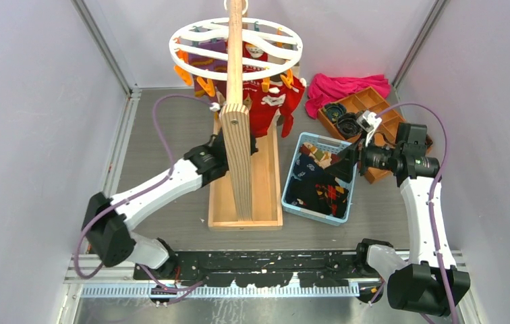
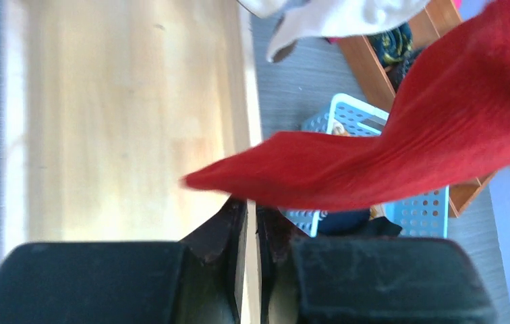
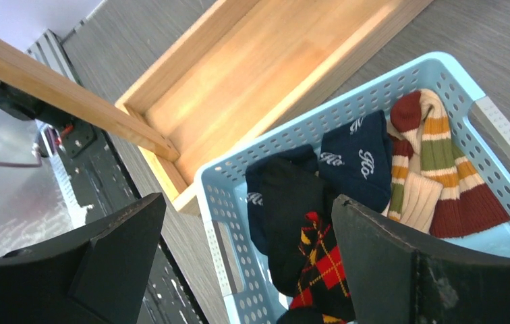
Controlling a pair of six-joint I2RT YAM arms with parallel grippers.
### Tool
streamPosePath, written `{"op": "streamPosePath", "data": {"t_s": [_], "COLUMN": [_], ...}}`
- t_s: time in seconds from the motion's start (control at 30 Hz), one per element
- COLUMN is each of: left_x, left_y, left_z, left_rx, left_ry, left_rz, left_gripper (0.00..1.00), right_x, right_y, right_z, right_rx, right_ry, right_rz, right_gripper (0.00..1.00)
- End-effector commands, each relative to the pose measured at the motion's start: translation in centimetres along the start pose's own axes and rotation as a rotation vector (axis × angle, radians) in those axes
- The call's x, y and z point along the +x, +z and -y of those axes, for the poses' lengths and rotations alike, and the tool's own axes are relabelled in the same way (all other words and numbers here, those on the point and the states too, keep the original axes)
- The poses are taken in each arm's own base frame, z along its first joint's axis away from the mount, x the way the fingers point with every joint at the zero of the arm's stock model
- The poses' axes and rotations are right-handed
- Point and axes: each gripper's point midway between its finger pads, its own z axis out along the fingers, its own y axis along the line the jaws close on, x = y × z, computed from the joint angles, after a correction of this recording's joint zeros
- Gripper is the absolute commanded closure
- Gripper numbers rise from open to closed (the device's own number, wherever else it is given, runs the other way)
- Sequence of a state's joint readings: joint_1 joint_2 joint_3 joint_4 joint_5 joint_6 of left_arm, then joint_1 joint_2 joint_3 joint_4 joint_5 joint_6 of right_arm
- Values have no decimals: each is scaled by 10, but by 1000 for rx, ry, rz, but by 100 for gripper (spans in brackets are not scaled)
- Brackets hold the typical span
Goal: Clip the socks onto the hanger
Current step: Adjust the clothesline at the center of the board, then adjust the bin at the center of the board.
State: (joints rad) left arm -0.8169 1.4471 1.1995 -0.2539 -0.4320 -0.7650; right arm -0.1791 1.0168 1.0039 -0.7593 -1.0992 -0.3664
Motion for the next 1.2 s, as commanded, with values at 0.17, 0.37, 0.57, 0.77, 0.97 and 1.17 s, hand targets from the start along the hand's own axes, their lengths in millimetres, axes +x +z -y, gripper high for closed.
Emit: {"op": "streamPosePath", "data": {"t_s": [0.17, 0.37, 0.57, 0.77, 0.97, 1.17], "left_x": [-48, -17, 2, 37, 82, 90], "left_y": [-69, -94, -127, -145, -147, -152], "left_z": [-69, -100, -115, -116, -92, -92], "left_rx": [-63, -46, 13, 70, 224, 232], "left_ry": [92, 129, 150, 98, 16, 50], "left_rz": [167, 125, 84, -66, -246, -295], "left_gripper": [80, 77, 79, 79, 79, 79], "right_x": [71, 129, 160, 171, 153, 138], "right_y": [-20, -8, -13, -43, -69, -83], "right_z": [30, 48, 78, 106, 140, 175], "right_rx": [143, 157, 306, 489, 630, 702], "right_ry": [-83, 35, 61, 29, 12, 45], "right_rz": [-320, -506, -701, -830, -836, -803], "right_gripper": [2, 37, 69, 76, 76, 76]}}
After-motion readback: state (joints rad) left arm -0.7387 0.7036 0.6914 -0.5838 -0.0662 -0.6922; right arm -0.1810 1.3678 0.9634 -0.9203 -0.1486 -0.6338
